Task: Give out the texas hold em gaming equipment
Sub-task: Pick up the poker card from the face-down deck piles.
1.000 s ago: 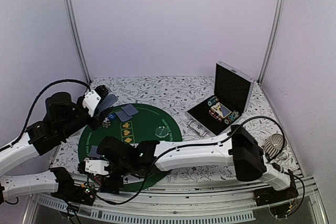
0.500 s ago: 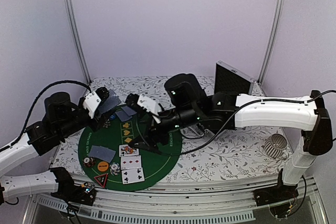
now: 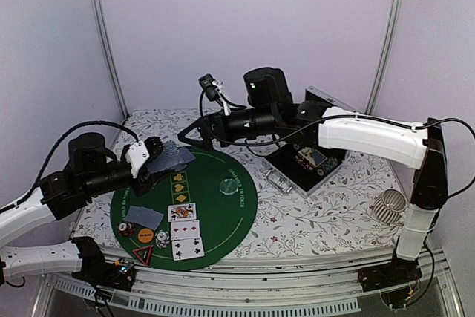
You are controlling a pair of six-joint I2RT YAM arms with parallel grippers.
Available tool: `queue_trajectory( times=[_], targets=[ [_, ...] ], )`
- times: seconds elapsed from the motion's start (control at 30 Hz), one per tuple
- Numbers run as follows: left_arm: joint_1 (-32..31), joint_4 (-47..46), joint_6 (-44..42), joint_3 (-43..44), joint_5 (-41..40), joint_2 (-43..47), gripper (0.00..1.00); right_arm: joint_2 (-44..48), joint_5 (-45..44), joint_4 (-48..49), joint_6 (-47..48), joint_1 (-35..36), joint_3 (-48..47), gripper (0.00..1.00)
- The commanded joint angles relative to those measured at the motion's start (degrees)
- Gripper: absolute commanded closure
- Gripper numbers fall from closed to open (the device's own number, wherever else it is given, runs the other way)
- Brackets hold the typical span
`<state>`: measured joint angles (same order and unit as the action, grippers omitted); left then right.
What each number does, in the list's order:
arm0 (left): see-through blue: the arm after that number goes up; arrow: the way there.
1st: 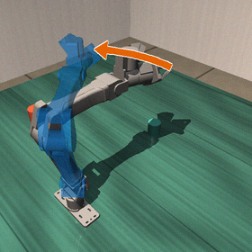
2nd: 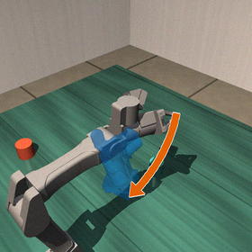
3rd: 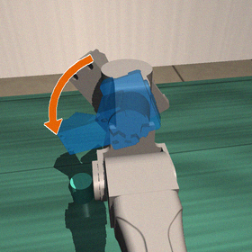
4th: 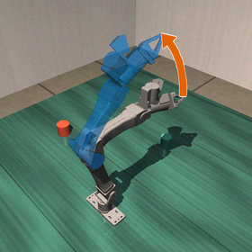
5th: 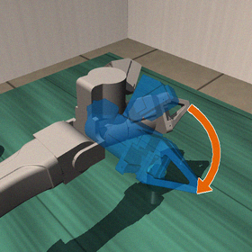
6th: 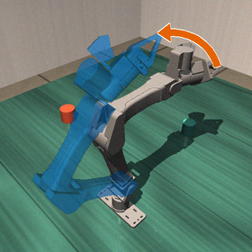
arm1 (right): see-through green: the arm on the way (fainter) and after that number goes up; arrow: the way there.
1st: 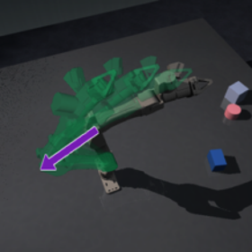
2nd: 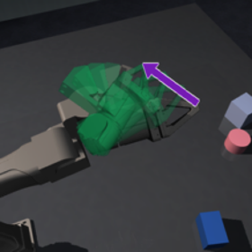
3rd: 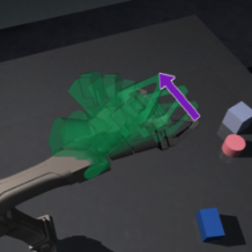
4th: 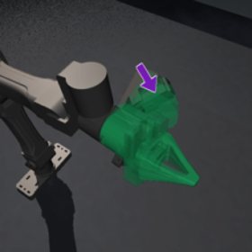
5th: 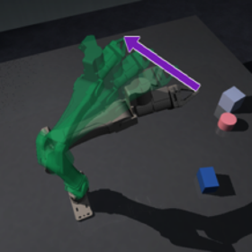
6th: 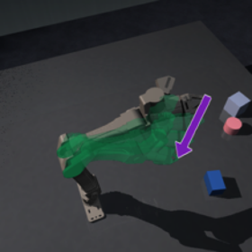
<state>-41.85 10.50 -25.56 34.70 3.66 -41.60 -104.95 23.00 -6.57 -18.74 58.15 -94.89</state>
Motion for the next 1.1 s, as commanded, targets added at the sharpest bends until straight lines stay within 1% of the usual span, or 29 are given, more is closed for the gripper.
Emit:
queue_trajectory(
  times=[0.0, 0.13, 0.23, 0.3, 0.43, 0.57, 0.67, 0.83, 1.07],
  targets=[
    [-1.3, -0.1, -1.2, -0.5, 1.9, 1.4, 0.46, -8.0, 5.9, -0.8, -5.3, 0.5, -7.9, 0.07],
    [-1.4, -0.2, -1.2, -0.3, 0.5, 0.9, 0.46, -13.5, 8.0, -3.5, -4.3, 1.9, -14.7, 0.08],
    [-1.5, -0.1, -1.1, -0.2, 0.6, 0.9, 0.46, -16.7, 7.9, -6.0, -2.3, 2.8, -19.2, 0.09],
    [-1.4, -0.1, -1.0, -0.2, 0.4, 1.0, 0.46, -18.0, 7.3, -7.6, -1.7, 2.9, -20.6, 0.11],
    [-1.6, -0.4, -1.0, -0.3, -0.3, 1.4, 0.46, -17.5, 3.0, -10.2, -0.9, 2.8, -19.5, 0.15],
    [-1.5, -0.6, -0.9, -0.3, -0.6, 1.6, 0.46, -15.0, 0.4, -10.9, -0.3, 2.1, -16.1, 0.22],
    [-1.6, -0.6, -0.9, -0.2, -0.8, 1.6, 0.46, -12.8, -0.9, -11.0, 0.1, 1.6, -13.8, 0.25],
    [-1.6, -0.6, -0.9, -0.2, -1.0, 1.5, 0.46, -11.5, 0.8, -10.9, 0.7, 1.6, -13.7, 0.28],
    [-1.5, -0.6, -0.9, -0.3, -1.4, 1.5, 0.46, -11.4, 4.6, -11.1, 0.5, 1.6, -15.0, 0.42]
  ],
)
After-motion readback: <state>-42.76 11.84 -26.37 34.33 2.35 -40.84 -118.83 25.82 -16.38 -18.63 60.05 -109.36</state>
